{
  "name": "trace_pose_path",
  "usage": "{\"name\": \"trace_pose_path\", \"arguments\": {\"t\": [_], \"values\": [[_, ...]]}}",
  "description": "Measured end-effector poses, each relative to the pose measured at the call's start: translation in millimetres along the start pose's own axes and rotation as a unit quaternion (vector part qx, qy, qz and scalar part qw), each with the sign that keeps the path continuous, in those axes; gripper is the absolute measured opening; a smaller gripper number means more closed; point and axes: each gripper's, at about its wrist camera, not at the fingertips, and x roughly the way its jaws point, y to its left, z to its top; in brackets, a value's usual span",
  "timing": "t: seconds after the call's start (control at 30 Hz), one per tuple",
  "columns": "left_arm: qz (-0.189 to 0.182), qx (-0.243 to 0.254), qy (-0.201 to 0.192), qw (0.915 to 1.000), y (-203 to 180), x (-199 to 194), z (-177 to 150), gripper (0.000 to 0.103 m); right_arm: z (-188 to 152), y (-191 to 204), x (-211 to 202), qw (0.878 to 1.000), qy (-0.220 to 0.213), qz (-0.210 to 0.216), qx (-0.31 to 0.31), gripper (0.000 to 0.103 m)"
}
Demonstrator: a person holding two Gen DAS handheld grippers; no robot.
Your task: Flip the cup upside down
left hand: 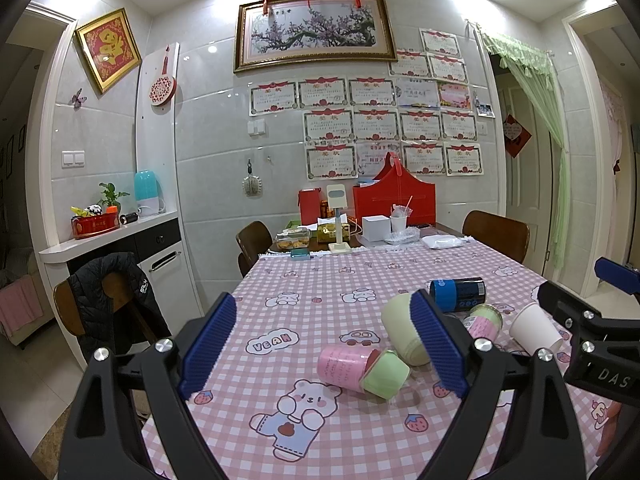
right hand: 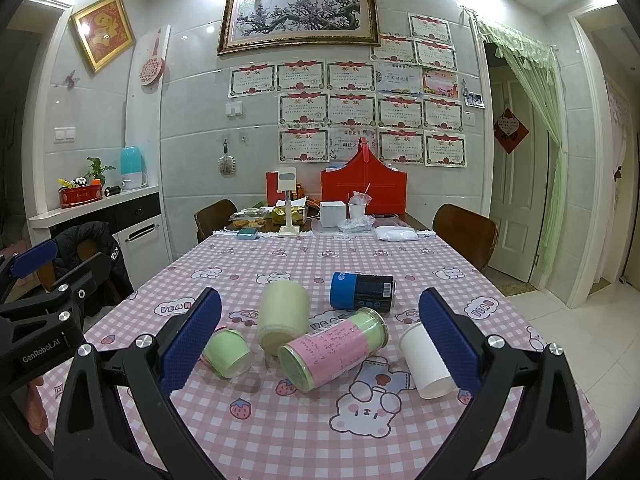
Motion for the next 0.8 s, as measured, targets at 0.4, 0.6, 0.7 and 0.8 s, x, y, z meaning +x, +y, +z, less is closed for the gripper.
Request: {"name": "trace_pose_path", "arguments": {"t": [0.4, 0.6, 0.7, 0.8], "values": [[0.001, 0.002, 0.002, 1.0, 0, -2, 3, 0.087, -1, -1, 0, 1.0, 0.001, -0.001, 0.001, 0.095], [-0.001, 0.014, 0.018, 0.9997, -1, 9, 7, 0.087, 2, -8, 9, 1.0, 0.011, -0.004, 0.012, 0.095], [-0.008, 0.02, 0.042, 0.9989, -4, 24, 8, 0.087, 2, -14, 16, 1.0, 0.018, -0.008, 0.017, 0.095], [-0.004, 0.028, 0.064, 0.9976, -6, 40, 7, 0.087, 0, -19, 26, 1.0, 0.022, -0.008, 0.016, 0.095]]}}
